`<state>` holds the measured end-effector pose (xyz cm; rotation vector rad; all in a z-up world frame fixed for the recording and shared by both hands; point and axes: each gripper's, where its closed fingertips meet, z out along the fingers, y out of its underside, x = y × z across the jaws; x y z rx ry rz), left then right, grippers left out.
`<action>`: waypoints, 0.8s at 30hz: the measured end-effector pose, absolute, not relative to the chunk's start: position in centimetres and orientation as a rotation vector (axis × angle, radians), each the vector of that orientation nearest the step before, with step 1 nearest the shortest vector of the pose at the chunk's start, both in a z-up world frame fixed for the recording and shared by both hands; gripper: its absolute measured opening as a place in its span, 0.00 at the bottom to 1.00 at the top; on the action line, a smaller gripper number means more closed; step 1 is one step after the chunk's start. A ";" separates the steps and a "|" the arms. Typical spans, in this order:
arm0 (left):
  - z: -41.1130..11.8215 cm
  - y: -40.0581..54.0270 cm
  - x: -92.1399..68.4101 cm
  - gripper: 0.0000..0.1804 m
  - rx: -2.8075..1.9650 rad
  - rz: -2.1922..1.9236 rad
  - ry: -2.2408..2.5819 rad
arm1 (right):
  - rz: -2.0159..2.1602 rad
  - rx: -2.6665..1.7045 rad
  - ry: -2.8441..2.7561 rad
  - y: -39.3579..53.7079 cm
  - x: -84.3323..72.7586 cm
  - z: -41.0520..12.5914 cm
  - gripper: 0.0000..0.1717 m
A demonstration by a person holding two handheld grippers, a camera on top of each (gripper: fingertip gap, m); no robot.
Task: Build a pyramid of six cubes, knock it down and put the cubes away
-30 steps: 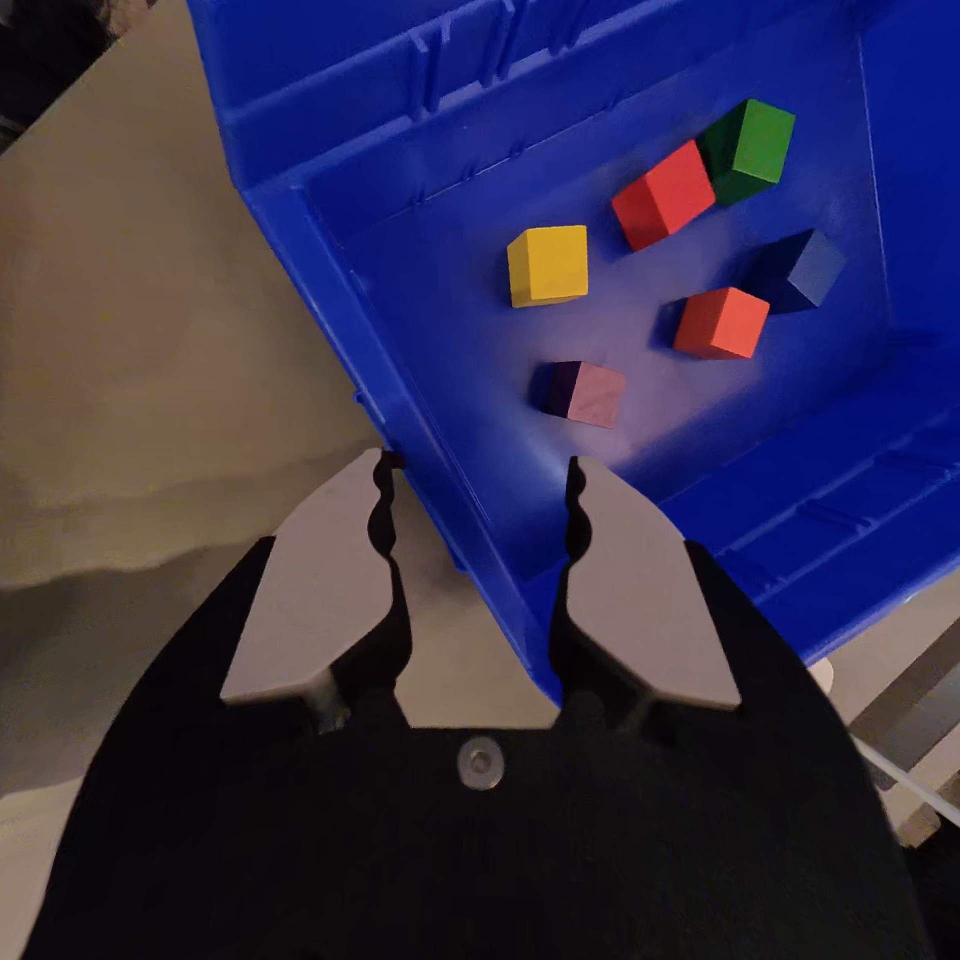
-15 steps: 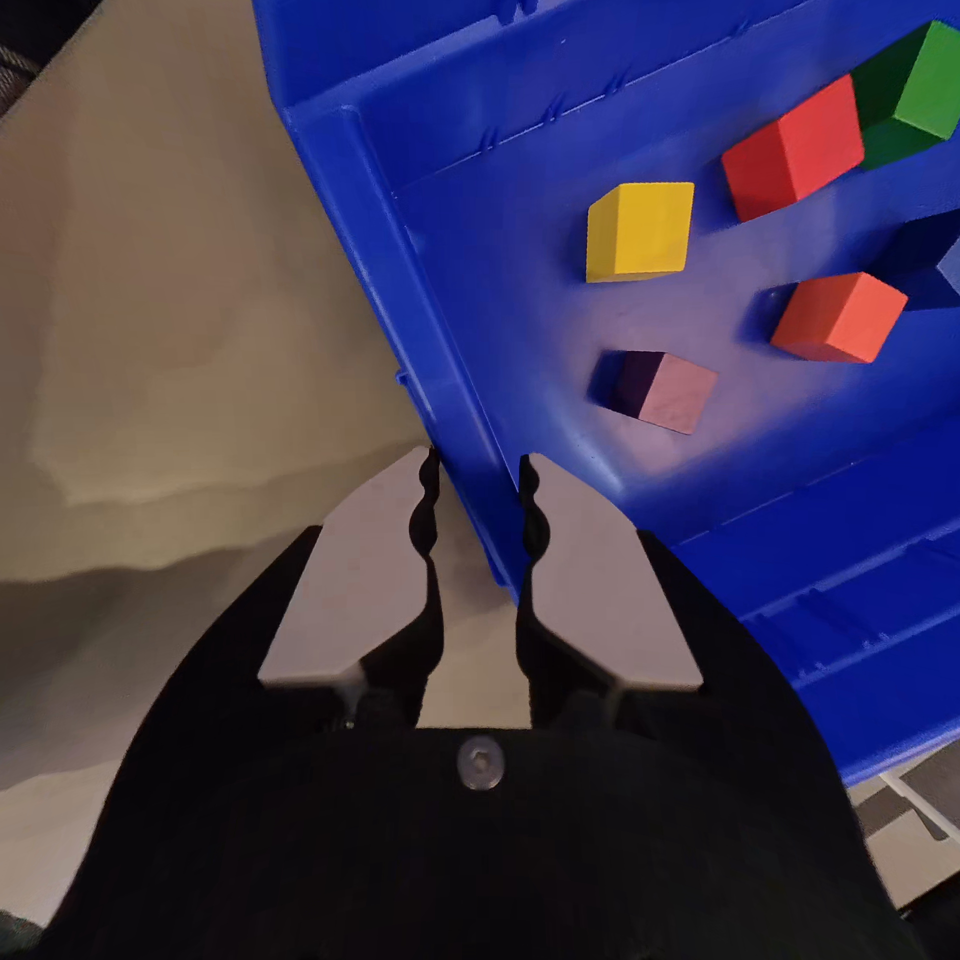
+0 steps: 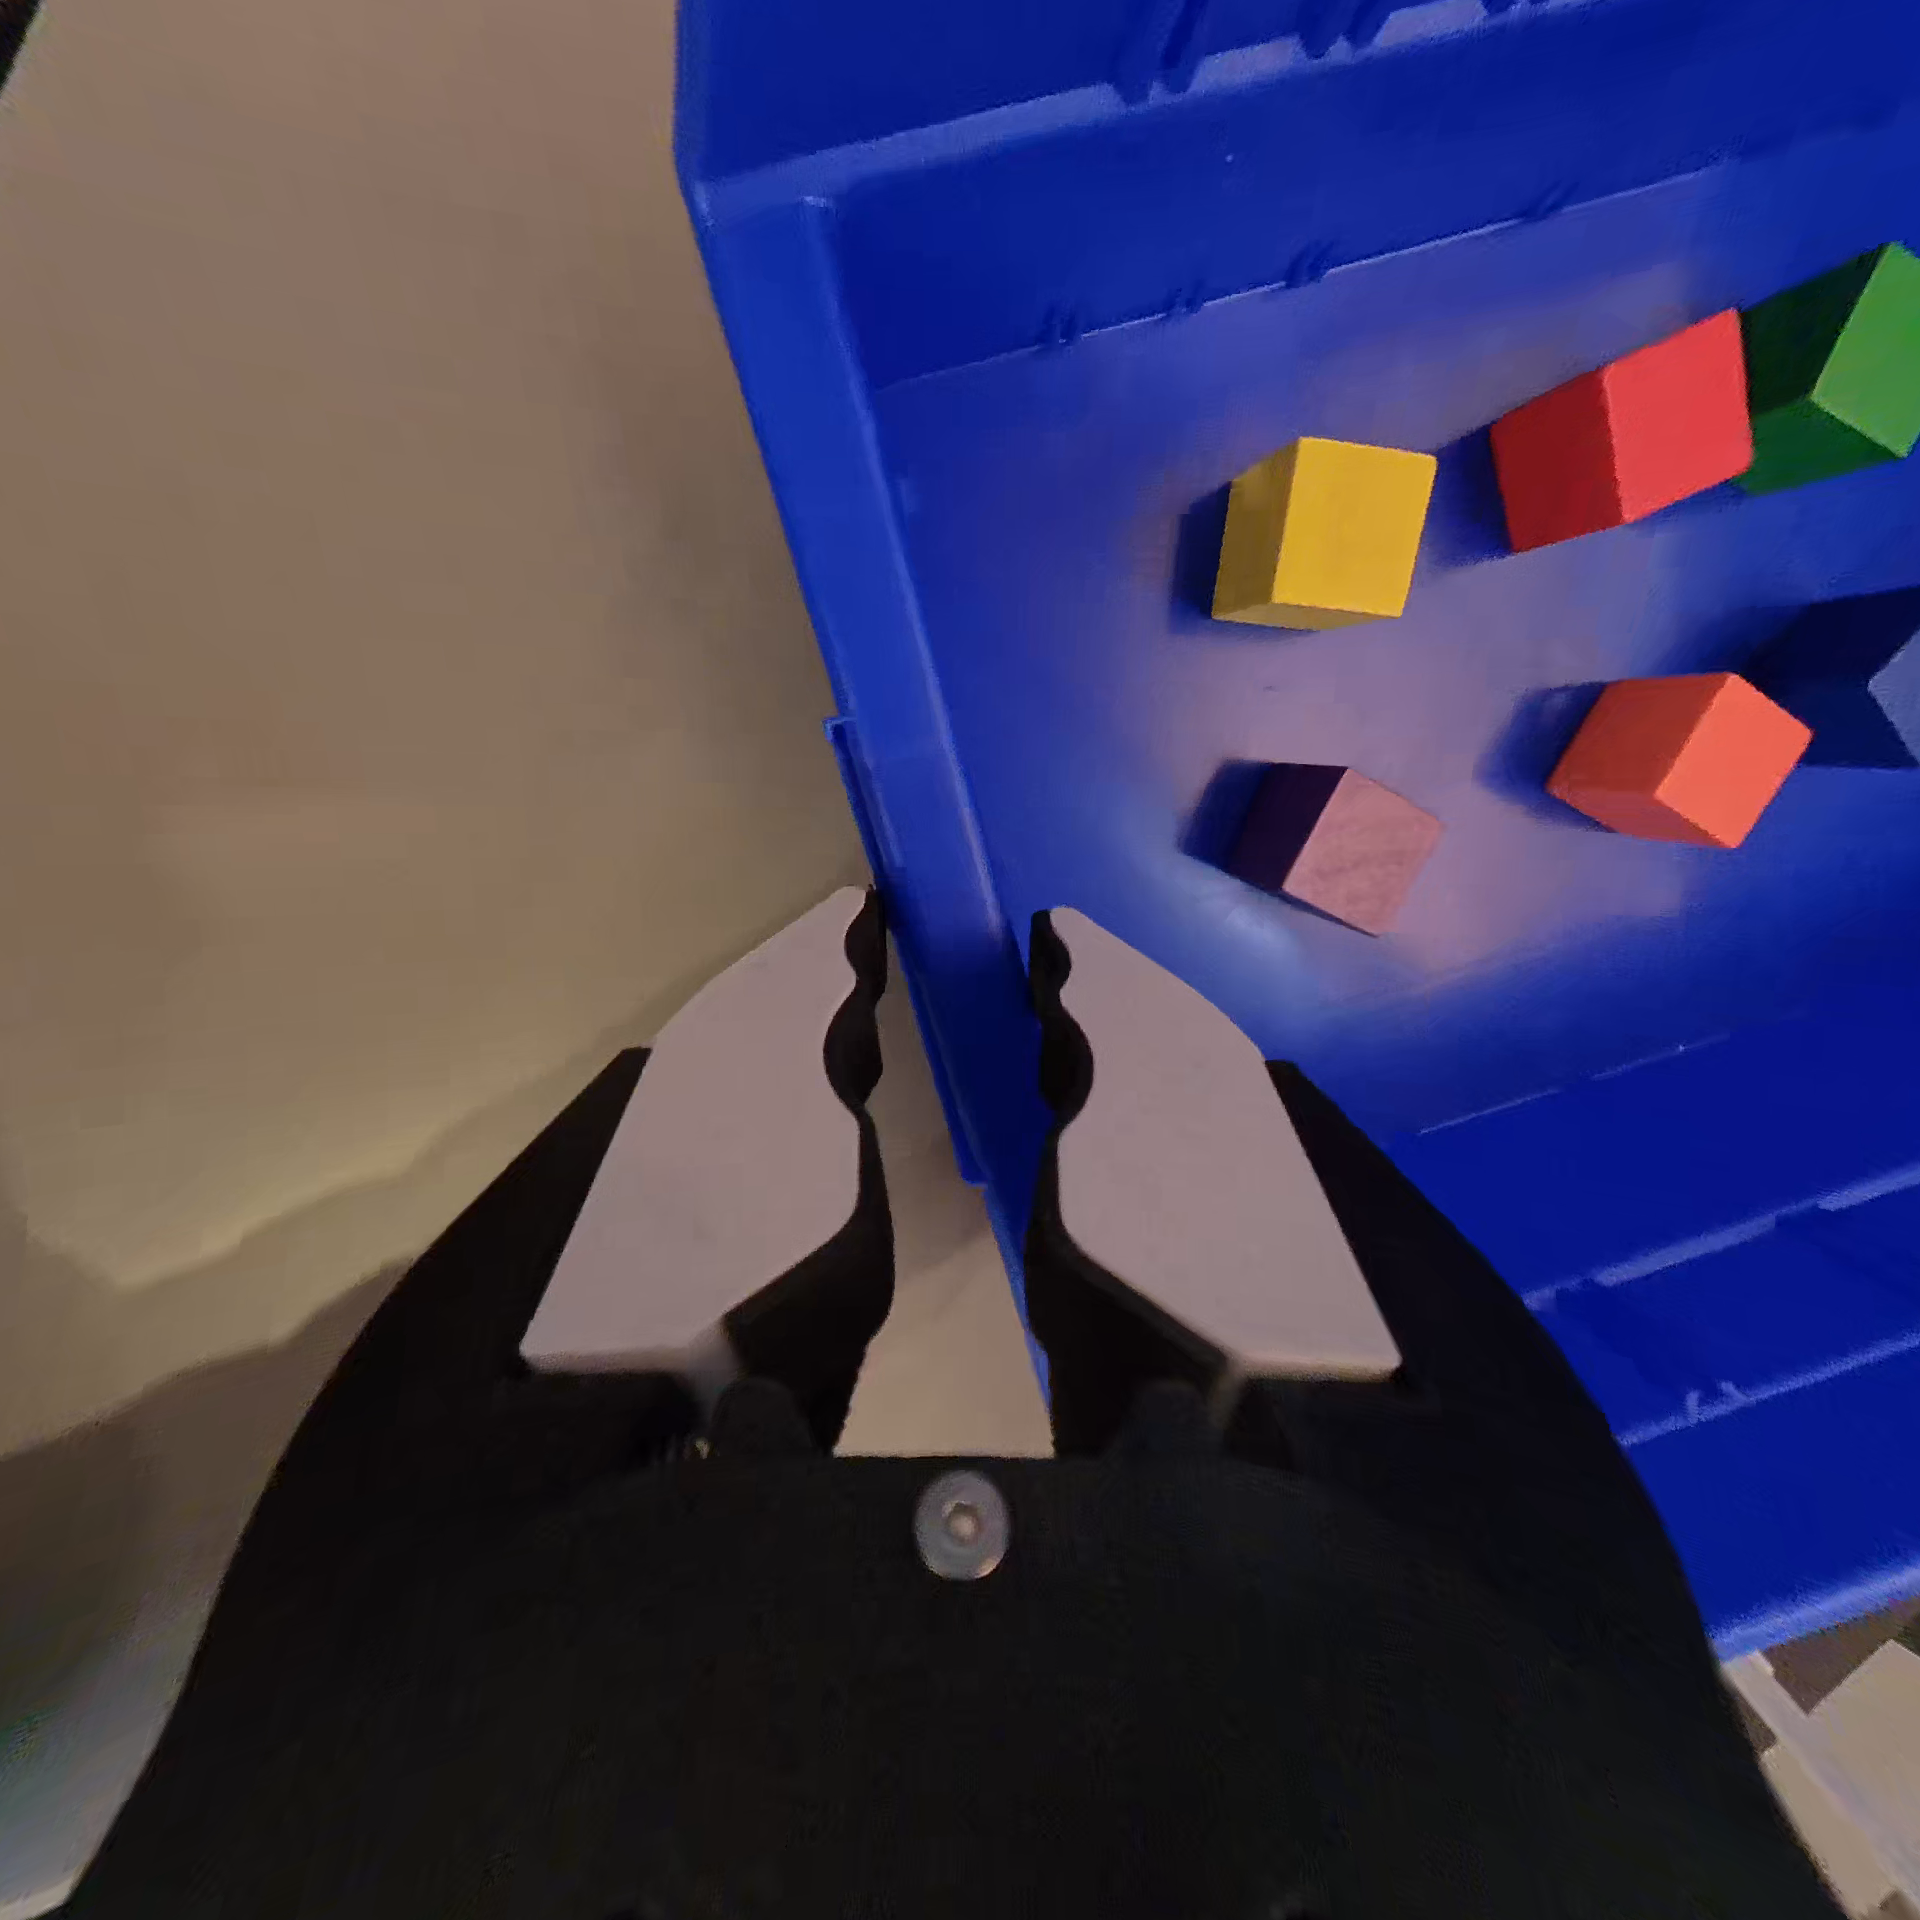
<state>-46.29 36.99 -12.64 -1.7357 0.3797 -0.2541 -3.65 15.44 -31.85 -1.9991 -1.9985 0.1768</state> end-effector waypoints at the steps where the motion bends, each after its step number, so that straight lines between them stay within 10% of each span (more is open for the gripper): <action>1: -12.4 36.6 -46.7 0.04 -1.730 -0.255 0.372 | 0.180 -2.023 -1.970 16.2 -4.2 -31.9 0.16; 24: -12.4 30.6 -49.6 0.05 -1.661 -0.333 0.370 | 0.076 -2.461 -1.273 35.4 -11.3 -32.0 0.15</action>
